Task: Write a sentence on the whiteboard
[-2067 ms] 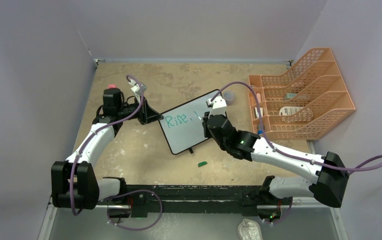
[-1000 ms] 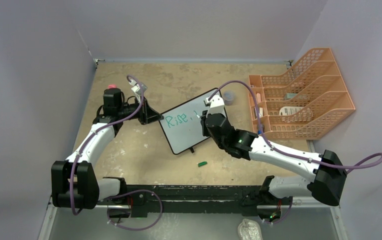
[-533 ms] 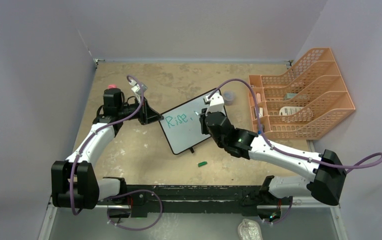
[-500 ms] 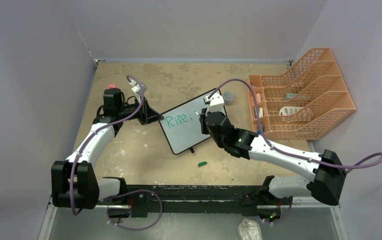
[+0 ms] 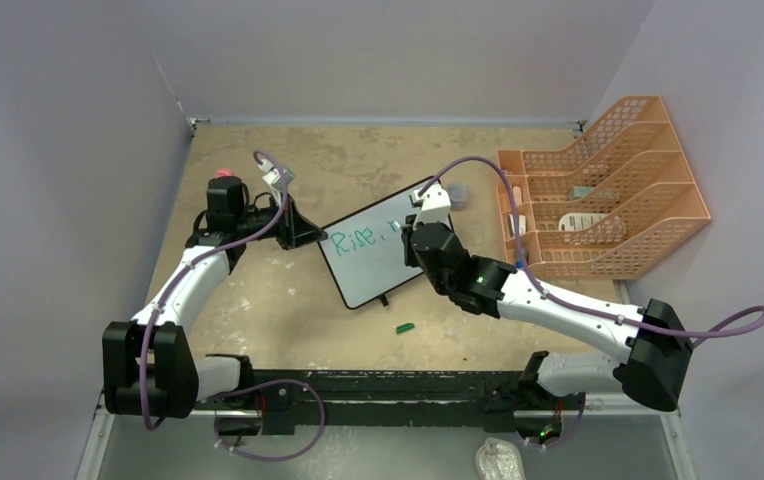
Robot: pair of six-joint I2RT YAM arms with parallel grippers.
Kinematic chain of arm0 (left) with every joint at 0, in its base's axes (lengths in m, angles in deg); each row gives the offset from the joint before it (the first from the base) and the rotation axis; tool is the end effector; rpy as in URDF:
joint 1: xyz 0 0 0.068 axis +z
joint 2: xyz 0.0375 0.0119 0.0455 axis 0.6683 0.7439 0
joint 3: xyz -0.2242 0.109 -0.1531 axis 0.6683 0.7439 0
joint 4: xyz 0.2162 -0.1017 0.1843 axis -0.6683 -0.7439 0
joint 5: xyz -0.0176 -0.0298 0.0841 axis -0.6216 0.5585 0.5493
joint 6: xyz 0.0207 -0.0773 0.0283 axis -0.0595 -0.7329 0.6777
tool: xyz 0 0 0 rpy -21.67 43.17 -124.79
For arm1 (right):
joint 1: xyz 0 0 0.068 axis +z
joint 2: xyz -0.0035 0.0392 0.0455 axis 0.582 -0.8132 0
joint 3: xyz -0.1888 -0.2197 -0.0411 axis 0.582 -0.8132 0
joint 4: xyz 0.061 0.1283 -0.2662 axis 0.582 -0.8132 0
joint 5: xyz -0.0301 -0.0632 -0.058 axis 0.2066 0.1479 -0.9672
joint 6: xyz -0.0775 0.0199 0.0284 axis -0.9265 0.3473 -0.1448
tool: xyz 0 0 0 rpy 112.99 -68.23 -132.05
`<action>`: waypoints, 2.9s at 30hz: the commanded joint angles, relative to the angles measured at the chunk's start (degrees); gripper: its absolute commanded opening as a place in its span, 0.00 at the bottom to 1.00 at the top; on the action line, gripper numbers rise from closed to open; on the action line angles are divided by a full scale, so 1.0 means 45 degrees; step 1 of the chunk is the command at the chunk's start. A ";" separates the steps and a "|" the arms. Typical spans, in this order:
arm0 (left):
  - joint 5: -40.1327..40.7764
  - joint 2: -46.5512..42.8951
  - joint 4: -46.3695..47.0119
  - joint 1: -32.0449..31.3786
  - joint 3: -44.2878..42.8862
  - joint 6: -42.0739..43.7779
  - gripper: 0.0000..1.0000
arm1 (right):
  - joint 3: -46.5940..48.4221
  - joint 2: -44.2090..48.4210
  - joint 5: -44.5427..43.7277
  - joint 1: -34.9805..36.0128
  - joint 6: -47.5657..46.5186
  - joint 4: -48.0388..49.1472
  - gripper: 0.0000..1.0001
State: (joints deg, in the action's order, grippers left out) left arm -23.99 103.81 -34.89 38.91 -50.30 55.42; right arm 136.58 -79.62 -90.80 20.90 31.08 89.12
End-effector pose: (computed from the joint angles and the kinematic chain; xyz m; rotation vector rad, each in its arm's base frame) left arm 0.3037 -0.0806 0.2498 0.5400 1.9578 -1.2081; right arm 0.2276 0.2654 0.2976 -0.1255 1.8542 0.3775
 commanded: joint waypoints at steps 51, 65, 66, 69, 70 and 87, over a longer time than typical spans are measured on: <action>0.0453 -0.0012 -0.0043 -0.0011 -0.0321 0.0545 0.00 | -0.0427 0.0339 0.0216 -0.0363 0.0458 0.0521 0.00; 0.0429 -0.0009 -0.0051 -0.0011 -0.0315 0.0545 0.00 | -0.0472 0.0490 -0.0019 -0.0638 0.0505 0.0461 0.00; 0.0429 -0.0006 -0.0057 -0.0011 -0.0304 0.0545 0.00 | -0.0443 0.0475 -0.0023 -0.0656 0.0467 0.0480 0.00; 0.0397 -0.0010 -0.0057 -0.0012 -0.0305 0.0545 0.00 | -0.0360 0.0418 -0.0053 -0.0684 0.0405 0.0559 0.00; 0.0401 -0.0011 -0.0057 -0.0011 -0.0309 0.0545 0.00 | -0.0324 0.0400 -0.0064 -0.0694 0.0374 0.0600 0.00; 0.0394 -0.0024 -0.0056 -0.0011 -0.0322 0.0565 0.00 | -0.0030 0.0272 0.0049 -0.0717 -0.0114 0.1207 0.00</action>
State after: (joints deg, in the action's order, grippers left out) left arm -23.86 103.81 -35.00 38.89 -50.30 55.42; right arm 134.00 -78.07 -89.20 17.97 31.75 91.07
